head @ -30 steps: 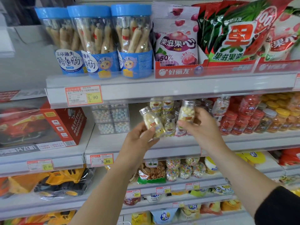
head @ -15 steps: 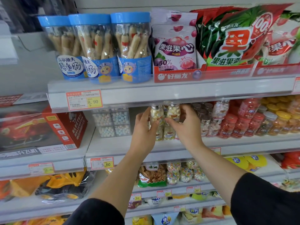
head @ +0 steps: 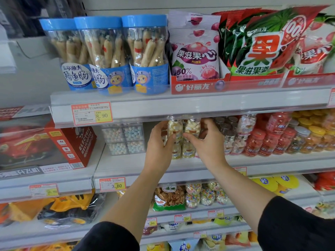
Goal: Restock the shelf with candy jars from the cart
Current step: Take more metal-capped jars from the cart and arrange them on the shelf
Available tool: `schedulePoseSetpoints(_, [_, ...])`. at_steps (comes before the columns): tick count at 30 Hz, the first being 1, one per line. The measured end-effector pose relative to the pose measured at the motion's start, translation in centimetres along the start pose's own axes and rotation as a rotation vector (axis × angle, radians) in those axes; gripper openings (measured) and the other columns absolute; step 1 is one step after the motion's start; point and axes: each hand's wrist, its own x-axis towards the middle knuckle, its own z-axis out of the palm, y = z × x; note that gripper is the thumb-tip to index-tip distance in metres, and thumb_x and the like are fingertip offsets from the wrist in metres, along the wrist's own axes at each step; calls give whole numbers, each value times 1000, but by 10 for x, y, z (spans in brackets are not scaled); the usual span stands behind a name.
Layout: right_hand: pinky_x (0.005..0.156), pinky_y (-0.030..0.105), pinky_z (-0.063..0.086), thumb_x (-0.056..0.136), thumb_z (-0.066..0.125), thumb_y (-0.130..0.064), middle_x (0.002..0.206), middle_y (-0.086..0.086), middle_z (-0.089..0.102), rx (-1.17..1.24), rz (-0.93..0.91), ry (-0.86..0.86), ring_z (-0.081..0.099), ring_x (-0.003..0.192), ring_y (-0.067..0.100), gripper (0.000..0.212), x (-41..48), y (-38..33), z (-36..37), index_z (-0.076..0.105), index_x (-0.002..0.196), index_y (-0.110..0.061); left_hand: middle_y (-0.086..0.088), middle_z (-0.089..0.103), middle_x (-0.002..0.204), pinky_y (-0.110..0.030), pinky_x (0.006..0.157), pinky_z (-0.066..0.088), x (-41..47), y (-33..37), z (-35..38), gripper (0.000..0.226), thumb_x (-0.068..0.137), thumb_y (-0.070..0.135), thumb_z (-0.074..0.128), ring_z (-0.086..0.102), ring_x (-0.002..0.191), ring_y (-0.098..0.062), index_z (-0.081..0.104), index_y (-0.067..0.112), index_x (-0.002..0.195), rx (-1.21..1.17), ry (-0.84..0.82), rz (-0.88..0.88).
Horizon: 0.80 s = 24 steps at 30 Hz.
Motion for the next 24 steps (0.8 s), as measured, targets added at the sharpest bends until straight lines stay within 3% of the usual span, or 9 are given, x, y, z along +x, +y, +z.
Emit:
schedulePoseSetpoints(4, [68,30,43,72,82,-51,75,-18,53,21,1,-8,53,67,5,52,-1,-1,0,58,106,-20,11,57,125,-38,101,50,3,-1,1,35,98,24,59,56,116,-4,48,30,131,-38,24,-15])
schedulePoseSetpoints(9, [80,31,54,76,83,-40,103,-11,69,94,-9,-30,63,81,4,54,-1,0,-1,61,120,-18,11,58,125,-34,101,50,2,-1,4,35,99,23,58,57,115,-2,49,28,133,-56,51,-22])
schedulePoseSetpoints(16, [87,42,55,71,65,-67,104,-14,70,79,6,-70,66,92,7,66,0,5,-3,63,122,-25,10,57,129,-33,100,50,-2,-5,7,41,99,24,59,57,115,-3,47,27,138,-67,62,-39])
schedulePoseSetpoints(24, [89,49,50,75,58,-70,101,-14,70,33,-31,-84,64,94,12,60,5,4,-5,65,118,-29,10,56,128,-29,100,49,-1,-4,8,39,99,23,59,56,115,-2,48,27,137,-69,64,-47])
